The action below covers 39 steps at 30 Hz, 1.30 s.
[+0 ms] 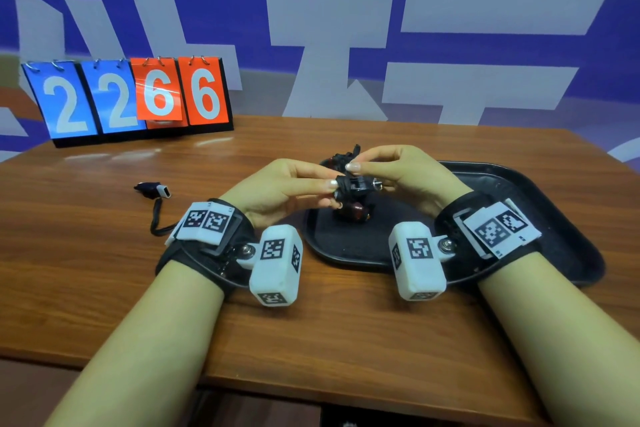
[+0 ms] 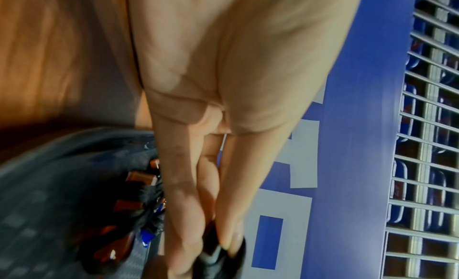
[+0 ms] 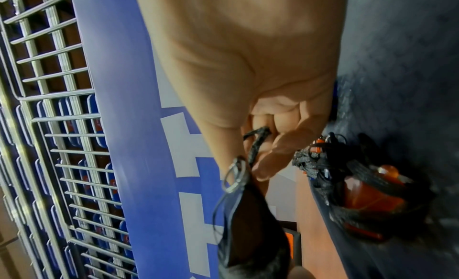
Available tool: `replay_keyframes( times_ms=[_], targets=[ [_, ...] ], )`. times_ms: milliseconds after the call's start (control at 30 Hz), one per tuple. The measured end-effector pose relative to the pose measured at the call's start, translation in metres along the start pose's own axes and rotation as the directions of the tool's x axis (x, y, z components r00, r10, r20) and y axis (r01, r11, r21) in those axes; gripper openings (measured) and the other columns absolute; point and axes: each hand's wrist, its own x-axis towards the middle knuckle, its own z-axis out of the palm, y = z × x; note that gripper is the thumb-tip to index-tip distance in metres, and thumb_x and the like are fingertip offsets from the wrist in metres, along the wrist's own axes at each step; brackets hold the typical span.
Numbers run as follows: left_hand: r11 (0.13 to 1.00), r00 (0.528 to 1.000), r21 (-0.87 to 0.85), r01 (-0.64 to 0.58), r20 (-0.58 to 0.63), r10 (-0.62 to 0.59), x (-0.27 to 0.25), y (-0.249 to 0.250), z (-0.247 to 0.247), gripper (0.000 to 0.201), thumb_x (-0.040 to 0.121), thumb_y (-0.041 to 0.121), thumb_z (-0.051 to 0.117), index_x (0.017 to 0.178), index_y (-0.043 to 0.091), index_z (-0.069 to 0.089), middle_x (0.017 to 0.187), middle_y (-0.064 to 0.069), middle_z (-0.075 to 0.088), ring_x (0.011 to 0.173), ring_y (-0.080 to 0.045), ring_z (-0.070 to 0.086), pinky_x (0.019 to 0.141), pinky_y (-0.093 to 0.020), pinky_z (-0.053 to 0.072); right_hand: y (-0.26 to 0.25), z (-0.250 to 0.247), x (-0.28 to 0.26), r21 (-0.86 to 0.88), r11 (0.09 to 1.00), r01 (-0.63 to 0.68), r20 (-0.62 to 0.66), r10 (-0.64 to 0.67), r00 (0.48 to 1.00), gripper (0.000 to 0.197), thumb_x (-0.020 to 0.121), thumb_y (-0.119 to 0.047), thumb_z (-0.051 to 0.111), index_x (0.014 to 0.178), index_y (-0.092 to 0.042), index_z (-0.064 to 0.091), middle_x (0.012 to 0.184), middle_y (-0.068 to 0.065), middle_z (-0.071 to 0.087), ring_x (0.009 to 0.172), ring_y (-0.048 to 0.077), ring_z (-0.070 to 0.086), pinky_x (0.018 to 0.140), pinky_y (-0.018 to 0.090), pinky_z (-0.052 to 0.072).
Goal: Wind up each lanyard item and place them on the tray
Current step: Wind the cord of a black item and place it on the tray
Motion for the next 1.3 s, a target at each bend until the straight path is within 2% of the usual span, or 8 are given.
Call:
replay_keyframes(
  times_ms=[100,233,400,500,633,733,1033,1300],
  targets=[
    [1.0,1.0,0.003,0.026,0.01,-0.026,0.001,-0.001,-0.001,0.023,0.077,0.005,0.067,0.099,0.001,0.068,0.085,-0.01,0.073,0.075,-0.017,0.071,0.067,-0.018,0.057,-0.001,0.004,-0.002,-0.006,0.999,0.041,0.011,-0.041,0.999,0.016,0.073,-0.019,0.084,0.086,-0.012,0.076,0.089,0.013,0.067,0.085,0.028,0.056,0.082,0.041,0.04],
    [0.998,0.998,-0.029,0.057,-0.004,-0.058,0.002,-0.001,-0.001,0.03,0.076,0.003,0.068,0.106,0.002,0.064,0.082,-0.01,0.074,0.075,-0.018,0.073,0.066,-0.019,0.057,-0.005,0.007,-0.006,-0.062,0.992,0.112,-0.002,-0.112,0.994,0.014,0.077,-0.015,0.08,0.089,-0.009,0.075,0.087,0.008,0.07,0.082,0.019,0.064,0.082,0.035,0.05],
    [0.997,0.999,0.069,0.035,0.018,-0.037,0.005,-0.008,0.003,0.025,0.092,-0.002,0.058,0.116,-0.003,0.066,0.101,-0.011,0.075,0.087,-0.016,0.072,0.075,-0.019,0.055,-0.009,0.012,-0.01,-0.078,0.973,0.218,-0.032,-0.221,0.975,0.011,0.079,-0.009,0.078,0.09,-0.009,0.076,0.09,0.013,0.073,0.078,0.015,0.067,0.082,0.031,0.056],
    [0.999,0.999,0.053,-0.009,-0.042,0.011,0.008,-0.012,0.004,0.025,0.095,-0.002,0.056,0.117,-0.005,0.066,0.111,-0.016,0.072,0.096,-0.018,0.071,0.081,-0.022,0.057,-0.009,0.014,-0.01,-0.089,0.957,0.277,-0.036,-0.281,0.959,0.017,0.079,-0.009,0.079,0.095,-0.006,0.076,0.092,0.013,0.075,0.081,0.017,0.07,0.083,0.031,0.059],
    [0.998,0.986,-0.022,-0.054,-0.161,0.05,0.011,-0.01,0.004,0.025,0.096,-0.002,0.055,0.117,0.0,0.067,0.109,-0.009,0.074,0.1,-0.016,0.072,0.083,-0.021,0.057,-0.011,0.017,-0.012,-0.049,0.936,0.349,-0.056,-0.351,0.935,0.019,0.081,-0.007,0.077,0.1,-0.002,0.075,0.088,0.007,0.074,0.078,0.008,0.07,0.071,0.016,0.053],
    [0.992,0.962,-0.035,-0.118,-0.253,0.106,0.013,-0.011,0.004,0.028,0.096,0.0,0.056,0.122,-0.002,0.065,0.117,-0.012,0.071,0.109,-0.018,0.069,0.084,-0.02,0.057,-0.011,0.017,-0.012,-0.089,0.919,0.385,-0.064,-0.391,0.918,0.018,0.083,-0.008,0.076,0.1,-0.005,0.076,0.095,0.002,0.076,0.089,0.007,0.07,0.079,0.016,0.053],
    [0.895,0.895,-0.256,-0.365,-0.36,0.263,0.013,-0.004,0.007,0.027,0.098,-0.002,0.051,0.123,-0.002,0.062,0.115,-0.009,0.072,0.104,-0.015,0.07,0.085,-0.021,0.056,-0.005,0.026,-0.006,0.227,0.919,0.323,-0.112,-0.305,0.946,0.017,0.087,-0.003,0.068,0.099,-0.013,0.075,0.096,0.0,0.075,0.086,0.01,0.064,0.073,0.016,0.048],
    [0.898,0.945,-0.328,-0.293,-0.242,0.22,0.008,-0.002,0.005,0.028,0.1,0.003,0.05,0.125,-0.004,0.061,0.119,-0.014,0.07,0.106,-0.019,0.069,0.088,-0.023,0.056,-0.001,0.026,-0.005,0.423,0.889,0.177,-0.07,-0.162,0.984,0.015,0.089,-0.002,0.064,0.101,-0.005,0.073,0.086,0.004,0.072,0.078,0.014,0.063,0.075,0.019,0.053]
  ],
)
